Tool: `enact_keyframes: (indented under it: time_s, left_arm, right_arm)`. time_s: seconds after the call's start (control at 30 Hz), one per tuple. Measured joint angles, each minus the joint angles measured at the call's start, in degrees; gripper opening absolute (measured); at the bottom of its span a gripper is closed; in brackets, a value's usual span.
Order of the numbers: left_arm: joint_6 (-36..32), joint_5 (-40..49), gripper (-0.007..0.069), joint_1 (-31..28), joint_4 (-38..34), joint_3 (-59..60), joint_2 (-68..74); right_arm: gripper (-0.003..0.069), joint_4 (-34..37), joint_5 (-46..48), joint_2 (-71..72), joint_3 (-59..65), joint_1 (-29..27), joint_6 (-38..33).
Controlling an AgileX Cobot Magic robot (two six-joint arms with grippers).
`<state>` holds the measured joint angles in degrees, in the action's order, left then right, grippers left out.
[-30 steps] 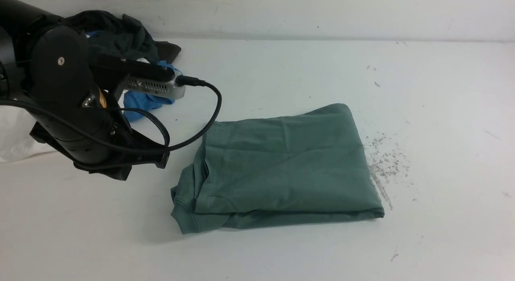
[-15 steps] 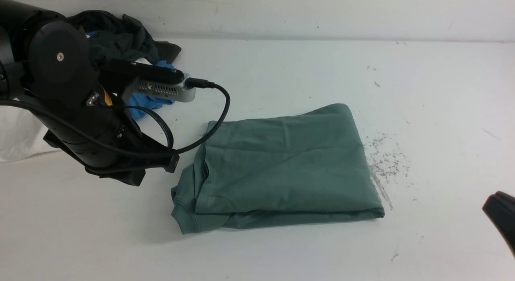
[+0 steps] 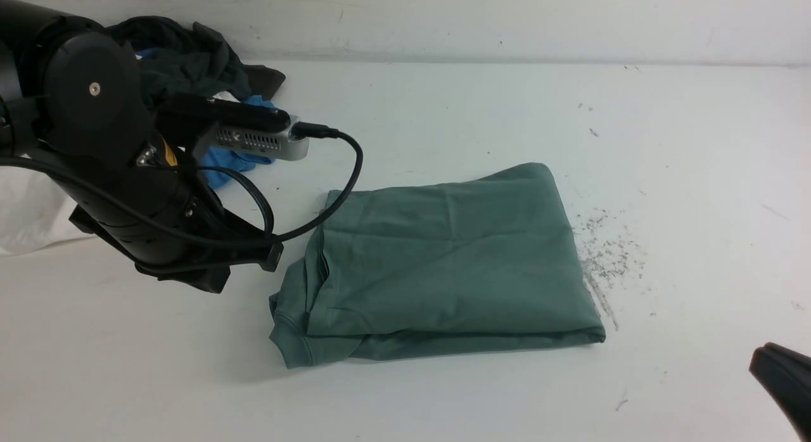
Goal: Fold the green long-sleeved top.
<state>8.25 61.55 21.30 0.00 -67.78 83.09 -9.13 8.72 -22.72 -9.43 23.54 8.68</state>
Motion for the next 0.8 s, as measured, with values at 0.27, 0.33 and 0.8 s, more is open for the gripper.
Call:
enact_keyframes:
  time_s: [0.27, 0.33, 0.8]
  left_arm:
    - [0.0, -0.05, -0.0003, 0.0, 0.0, 0.04, 0.0]
    - [0.0, -0.05, -0.0003, 0.0, 0.0, 0.04, 0.0]
    - [0.06, -0.05, -0.0003, 0.0, 0.0, 0.04, 0.09]
  right_arm:
    - [-0.0015, 0.36, 0.42, 5.9, 0.99, -0.29, 0.0]
    - [-0.0015, 1.15, 0.13, 8.8, 2.38, -1.36, 0.0]
    - [-0.0015, 6.06, 10.93, 22.29, 11.02, -18.21, 0.0]
